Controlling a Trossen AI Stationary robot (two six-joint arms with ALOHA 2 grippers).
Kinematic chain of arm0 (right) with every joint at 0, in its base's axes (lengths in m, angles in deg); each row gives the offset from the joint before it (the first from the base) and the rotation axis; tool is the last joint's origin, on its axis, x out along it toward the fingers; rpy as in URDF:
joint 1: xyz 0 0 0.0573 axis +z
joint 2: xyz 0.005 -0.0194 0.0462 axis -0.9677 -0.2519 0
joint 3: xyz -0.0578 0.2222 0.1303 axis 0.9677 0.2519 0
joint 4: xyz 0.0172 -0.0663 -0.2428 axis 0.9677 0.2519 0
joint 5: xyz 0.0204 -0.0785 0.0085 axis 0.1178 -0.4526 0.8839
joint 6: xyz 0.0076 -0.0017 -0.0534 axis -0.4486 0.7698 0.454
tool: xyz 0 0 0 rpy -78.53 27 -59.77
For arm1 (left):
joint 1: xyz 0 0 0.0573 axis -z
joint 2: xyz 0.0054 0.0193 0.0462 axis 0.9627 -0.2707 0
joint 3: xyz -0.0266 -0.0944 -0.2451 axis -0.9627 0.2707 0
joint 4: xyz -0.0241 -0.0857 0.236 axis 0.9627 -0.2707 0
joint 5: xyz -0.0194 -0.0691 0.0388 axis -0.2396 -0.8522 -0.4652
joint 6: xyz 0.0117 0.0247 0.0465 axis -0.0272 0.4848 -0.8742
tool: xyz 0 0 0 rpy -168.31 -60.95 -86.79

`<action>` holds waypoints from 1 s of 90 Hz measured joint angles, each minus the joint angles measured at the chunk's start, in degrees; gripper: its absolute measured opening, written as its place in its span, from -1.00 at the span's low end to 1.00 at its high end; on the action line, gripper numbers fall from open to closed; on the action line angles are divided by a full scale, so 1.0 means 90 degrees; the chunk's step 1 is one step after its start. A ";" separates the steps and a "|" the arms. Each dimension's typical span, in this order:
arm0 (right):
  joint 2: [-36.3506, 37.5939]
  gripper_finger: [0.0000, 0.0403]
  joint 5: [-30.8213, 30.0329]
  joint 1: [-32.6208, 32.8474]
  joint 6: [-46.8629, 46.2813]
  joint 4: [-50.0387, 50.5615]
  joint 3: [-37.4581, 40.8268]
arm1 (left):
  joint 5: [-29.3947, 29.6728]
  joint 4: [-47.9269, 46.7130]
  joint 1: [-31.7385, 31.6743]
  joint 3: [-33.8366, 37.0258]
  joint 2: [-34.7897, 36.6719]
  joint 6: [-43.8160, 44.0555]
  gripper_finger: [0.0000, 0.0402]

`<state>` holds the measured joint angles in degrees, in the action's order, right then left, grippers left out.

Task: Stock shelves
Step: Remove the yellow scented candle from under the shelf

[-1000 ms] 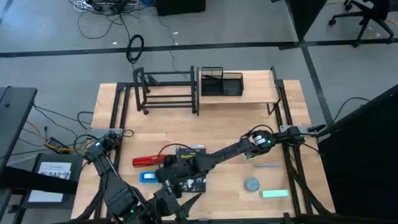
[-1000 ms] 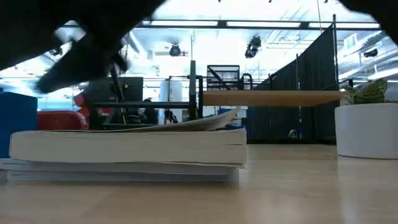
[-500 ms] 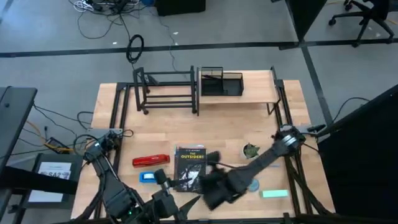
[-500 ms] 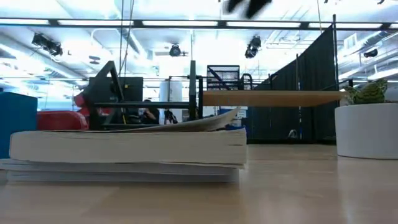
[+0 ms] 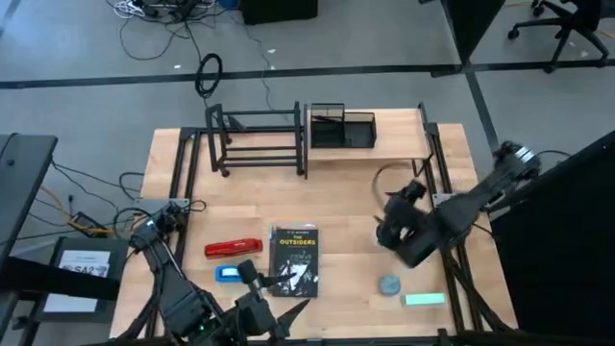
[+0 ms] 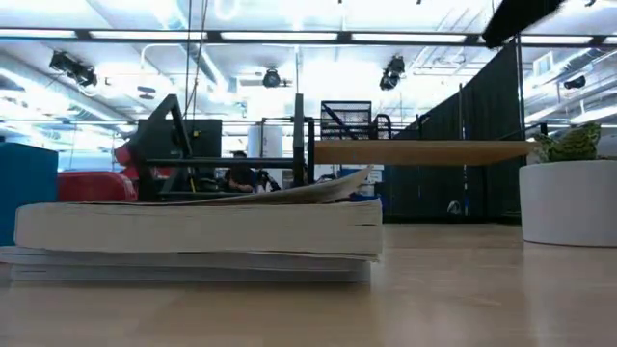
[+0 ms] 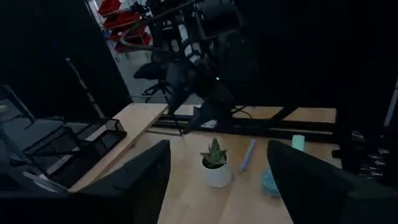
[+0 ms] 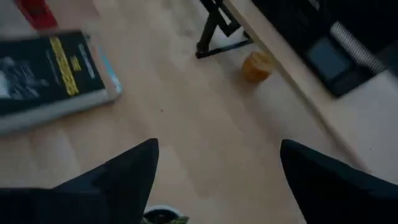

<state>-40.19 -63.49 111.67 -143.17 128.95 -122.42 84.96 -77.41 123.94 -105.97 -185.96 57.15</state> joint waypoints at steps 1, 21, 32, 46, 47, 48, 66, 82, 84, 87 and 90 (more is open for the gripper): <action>0.0097 0.52 0.0004 -0.0001 0.0002 -0.0119 0.0108 | 0.0002 -0.0005 -0.0019 0.0000 0.0000 0.0003 0.23; 0.1190 0.52 0.0146 -0.0401 0.1439 -0.3875 0.2302 | -0.0059 -0.0030 -0.0440 0.0000 0.0000 0.0018 0.23; 0.0852 0.52 0.0267 -0.0973 0.2890 -0.6976 0.3528 | -0.0268 -0.0054 -0.0668 0.0000 0.0000 -0.0006 0.23; -0.0186 0.52 0.0204 -0.2264 0.3278 -1.0018 0.4328 | -0.0542 -0.0144 -0.0822 0.0000 0.0000 -0.0009 0.23; -0.0279 0.52 0.0211 -0.2361 0.3254 -1.0177 0.4349 | -0.0542 -0.0164 -0.0829 0.0000 0.0000 -0.0010 0.23; -0.0370 0.52 0.0223 -0.2456 0.3226 -1.0312 0.4364 | -0.0542 -0.0187 -0.0836 0.0000 0.0000 -0.0011 0.23; -0.2632 0.52 0.1104 -0.3681 0.3204 -1.2513 0.4398 | -0.0187 -0.0552 -0.0864 0.0000 0.0000 -0.0009 0.23; -0.4446 0.52 0.0667 -0.4005 0.3345 -1.4527 0.4366 | 0.0364 -0.0939 -0.0862 0.0000 0.0000 -0.0008 0.23; -0.4620 0.52 0.0601 -0.4067 0.3337 -1.4649 0.4342 | 0.0454 -0.0999 -0.0860 0.0000 0.0000 -0.0007 0.23; -0.4855 0.52 0.0487 -0.4178 0.3298 -1.4949 0.4283 | 0.0585 -0.1075 -0.0856 0.0000 0.0000 -0.0008 0.23; -0.5033 0.52 0.0402 -0.4308 0.3266 -1.5058 0.4183 | 0.0726 -0.1177 -0.0855 0.0000 0.0000 -0.0009 0.23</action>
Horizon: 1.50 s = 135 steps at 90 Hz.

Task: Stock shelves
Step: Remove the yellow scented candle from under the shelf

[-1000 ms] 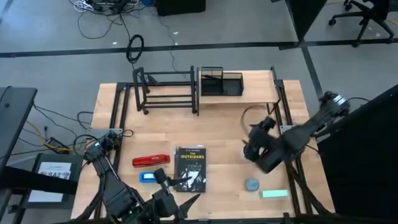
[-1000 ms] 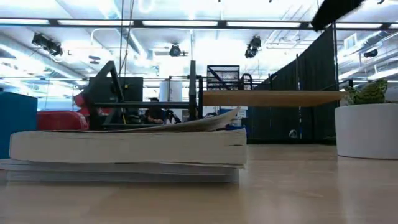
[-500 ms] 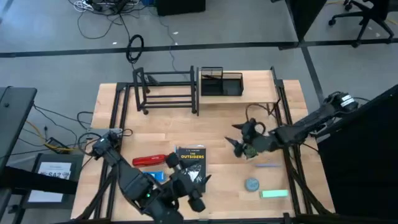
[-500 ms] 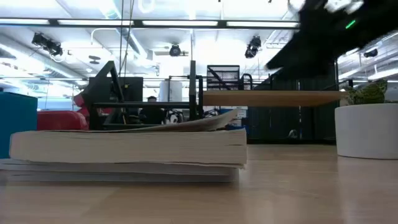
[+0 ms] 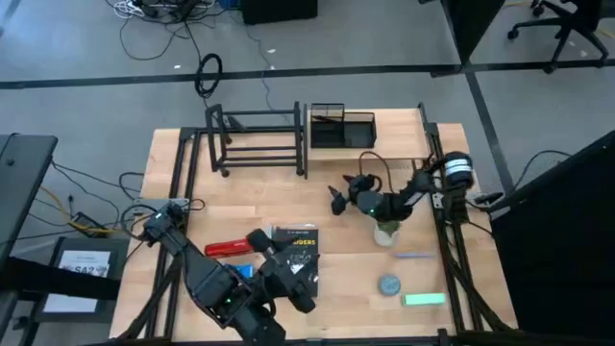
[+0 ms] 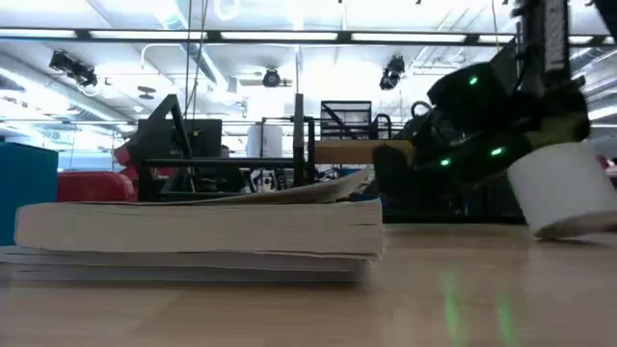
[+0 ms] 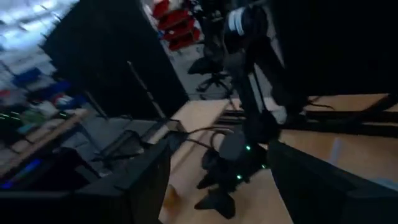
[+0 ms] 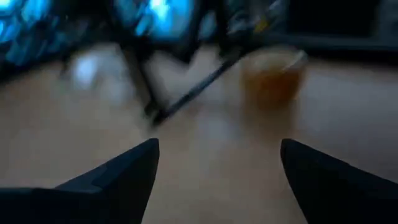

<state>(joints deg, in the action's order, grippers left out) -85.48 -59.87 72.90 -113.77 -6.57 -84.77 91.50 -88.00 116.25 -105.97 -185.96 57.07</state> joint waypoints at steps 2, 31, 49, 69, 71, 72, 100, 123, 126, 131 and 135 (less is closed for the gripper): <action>-0.0127 0.52 0.0002 -0.0103 -0.0001 0.0012 -0.0083 | 0.0110 -0.0070 0.0000 0.0000 0.0000 0.0000 0.23; -0.0150 0.52 0.0816 -0.0625 0.0090 0.0818 -0.0389 | 0.0852 -0.0560 -0.0059 0.0000 0.0000 -0.0002 0.23; 0.0812 0.52 0.0564 0.0152 -0.0092 0.0902 0.0257 | 0.0854 -0.0496 -0.0070 0.0000 0.0000 0.0000 0.23; 0.2348 0.52 -0.0706 0.1439 -0.0154 0.1382 0.0939 | 0.0849 -0.0463 -0.0070 0.0000 0.0000 0.0002 0.23; 0.2519 0.52 -0.0838 0.1555 -0.0122 0.1514 0.0973 | 0.0851 -0.0463 -0.0070 0.0000 0.0000 0.0000 0.23; 0.2601 0.52 -0.0899 0.1609 -0.0106 0.1594 0.0987 | 0.0852 -0.0463 -0.0070 0.0000 0.0000 0.0000 0.23; 0.4074 0.51 -0.0946 0.2052 0.0150 0.3644 0.0121 | 0.0849 -0.0476 -0.0068 0.0000 0.0000 0.0002 0.23; 0.1275 0.51 -0.0953 0.1485 0.0744 0.1928 -0.1555 | 0.0845 -0.0482 -0.0140 0.0000 0.0000 0.0000 0.23; 0.0839 0.51 -0.1025 0.1421 0.0883 0.1698 -0.1854 | 0.0845 -0.0480 -0.0154 0.0000 0.0000 -0.0002 0.23; 0.0225 0.51 -0.1335 0.1332 0.0918 0.1497 -0.2262 | 0.0845 -0.0482 -0.0160 0.0000 0.0000 -0.0004 0.23; -0.0156 0.51 -0.1705 0.1293 0.0839 0.1449 -0.2469 | 0.0845 -0.0485 -0.0163 0.0000 0.0000 -0.0025 0.23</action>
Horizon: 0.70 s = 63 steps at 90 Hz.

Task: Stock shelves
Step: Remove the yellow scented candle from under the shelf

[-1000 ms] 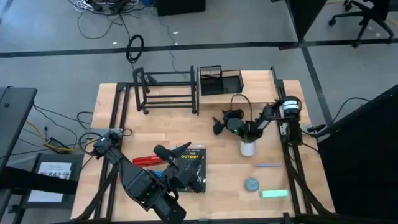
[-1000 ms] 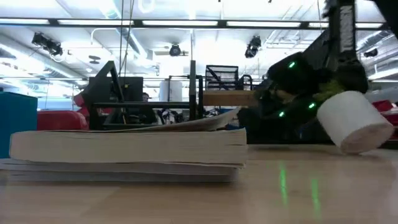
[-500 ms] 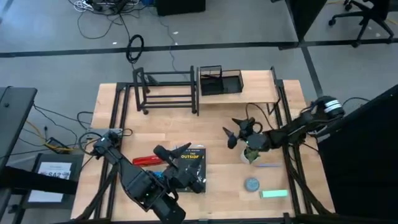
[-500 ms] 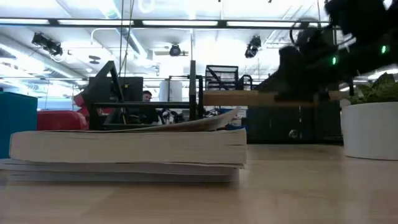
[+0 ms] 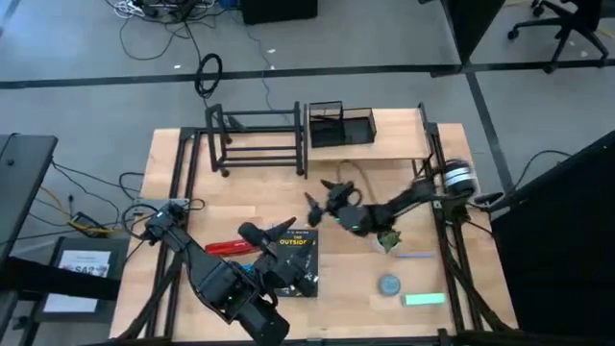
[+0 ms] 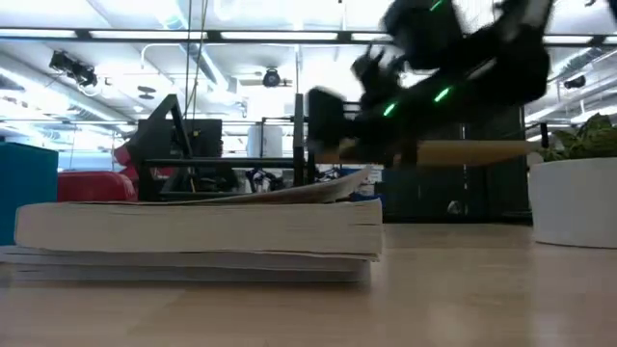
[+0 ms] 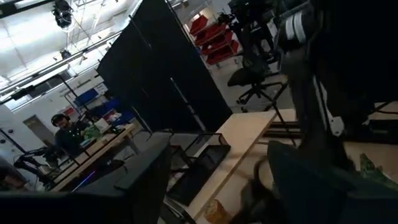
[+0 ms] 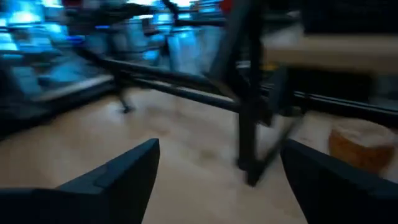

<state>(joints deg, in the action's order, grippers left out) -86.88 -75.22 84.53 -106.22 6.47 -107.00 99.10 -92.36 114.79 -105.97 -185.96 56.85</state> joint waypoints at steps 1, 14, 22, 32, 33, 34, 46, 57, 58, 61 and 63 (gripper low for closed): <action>-0.0075 0.51 -0.0090 -0.0008 -0.0052 -0.0001 -0.0030 | 0.0001 0.0000 0.0000 0.0000 0.0000 -0.0009 0.23; -0.0565 0.51 -0.0611 -0.0073 -0.1256 0.0117 0.0242 | -0.0001 -0.0002 0.0002 0.0000 0.0000 -0.0138 0.23; -0.0605 0.51 -0.0651 -0.0249 -0.2262 0.0340 0.0661 | -0.0001 -0.0015 0.0002 0.0000 0.0000 -0.0138 0.23; -0.0558 0.51 -0.0591 -0.0664 -0.3186 0.0668 0.0960 | -0.0003 -0.0027 0.0000 0.0000 0.0000 -0.0138 0.23; -0.0554 0.51 -0.0538 -0.0712 -0.3211 0.0671 0.0965 | -0.0001 -0.0030 0.0000 0.0000 0.0000 -0.0138 0.23; -0.0546 0.51 -0.0473 -0.0762 -0.3201 0.0678 0.0965 | -0.0001 -0.0032 0.0000 0.0000 0.0000 -0.0139 0.23; -0.0564 0.51 0.0289 -0.1252 -0.2387 0.0919 0.0776 | -0.0005 -0.0046 0.0000 0.0000 0.0000 -0.0217 0.23; -0.0581 0.51 0.0530 -0.1583 -0.2038 0.0965 0.0698 | -0.0005 -0.0046 0.0000 0.0000 0.0000 -0.0220 0.23; -0.0581 0.51 0.0539 -0.1614 -0.2057 0.0985 0.0696 | -0.0005 -0.0046 0.0000 0.0000 0.0000 -0.0219 0.23; -0.0576 0.51 0.0535 -0.1709 -0.2156 0.1075 0.0692 | -0.0005 -0.0044 0.0000 0.0000 0.0000 -0.0217 0.23; -0.0570 0.51 0.0513 -0.1765 -0.2242 0.1169 0.0690 | -0.0005 -0.0044 0.0000 0.0000 0.0000 -0.0214 0.23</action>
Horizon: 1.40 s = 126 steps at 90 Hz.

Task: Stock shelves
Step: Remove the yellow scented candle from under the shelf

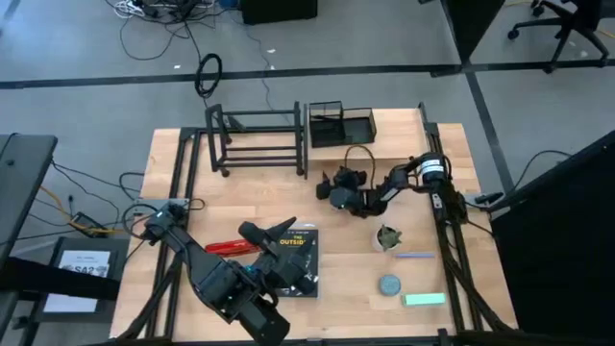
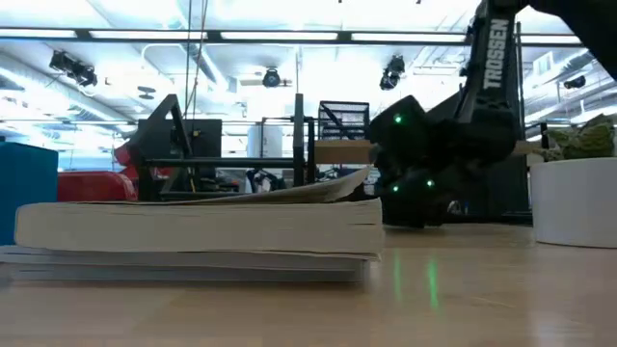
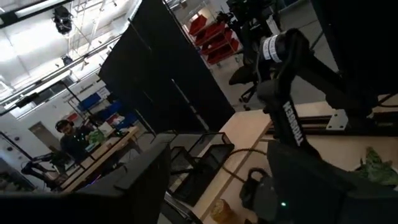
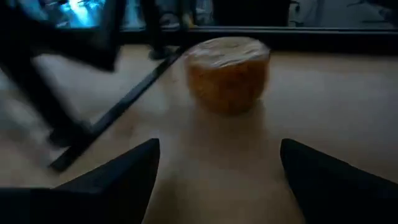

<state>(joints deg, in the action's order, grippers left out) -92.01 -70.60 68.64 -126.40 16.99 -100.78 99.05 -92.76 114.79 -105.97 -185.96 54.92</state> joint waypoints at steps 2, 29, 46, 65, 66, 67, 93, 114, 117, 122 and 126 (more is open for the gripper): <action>0.0004 0.51 -0.0033 -0.0046 -0.0095 0.0084 0.0000 | -0.0002 0.0000 0.0000 0.0000 0.0000 0.0005 0.23; -0.0850 0.51 -0.0520 -0.0170 0.0869 -0.1110 -0.0205 | -0.0005 0.0005 0.0000 0.0000 0.0000 0.0064 0.23; -0.1065 0.51 0.0473 -0.0340 0.1862 -0.1879 -0.0359 | -0.0005 0.0017 0.0000 0.0000 0.0000 0.0074 0.23; -0.1052 0.51 0.0946 -0.0732 0.2030 -0.1912 -0.0367 | -0.0005 0.0024 0.0000 0.0000 -0.0002 0.0079 0.23; -0.1050 0.51 0.0952 -0.0737 0.2035 -0.1909 -0.0367 | -0.0005 0.0024 0.0000 0.0000 -0.0002 0.0079 0.23; -0.1050 0.51 0.0959 -0.0741 0.2041 -0.1906 -0.0367 | -0.0005 0.0024 0.0000 0.0000 -0.0002 0.0079 0.23; -0.1048 0.52 0.0791 -0.0741 0.2077 -0.1935 -0.0362 | -0.0006 0.0024 0.0000 0.0000 -0.0002 0.0081 0.23; -0.0808 0.62 0.1458 -0.1020 0.2096 -0.1488 -0.0343 | -0.0048 0.0025 -0.0002 0.0000 -0.0002 0.0089 0.23; -0.0746 0.64 0.1492 -0.1032 0.2113 -0.1424 -0.0331 | -0.0076 0.0024 -0.0002 0.0000 -0.0002 0.0091 0.23; -0.0642 0.67 0.1550 -0.1054 0.2124 -0.1285 -0.0321 | -0.0080 0.0027 -0.0002 0.0000 -0.0002 0.0093 0.23; -0.0543 0.70 0.1573 -0.1073 0.2075 -0.1142 -0.0319 | -0.0082 0.0027 -0.0002 0.0000 -0.0002 0.0098 0.23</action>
<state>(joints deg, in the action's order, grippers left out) -96.90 -56.44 58.99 -107.72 6.71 -103.65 98.31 -92.52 114.76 -105.97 -185.98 55.80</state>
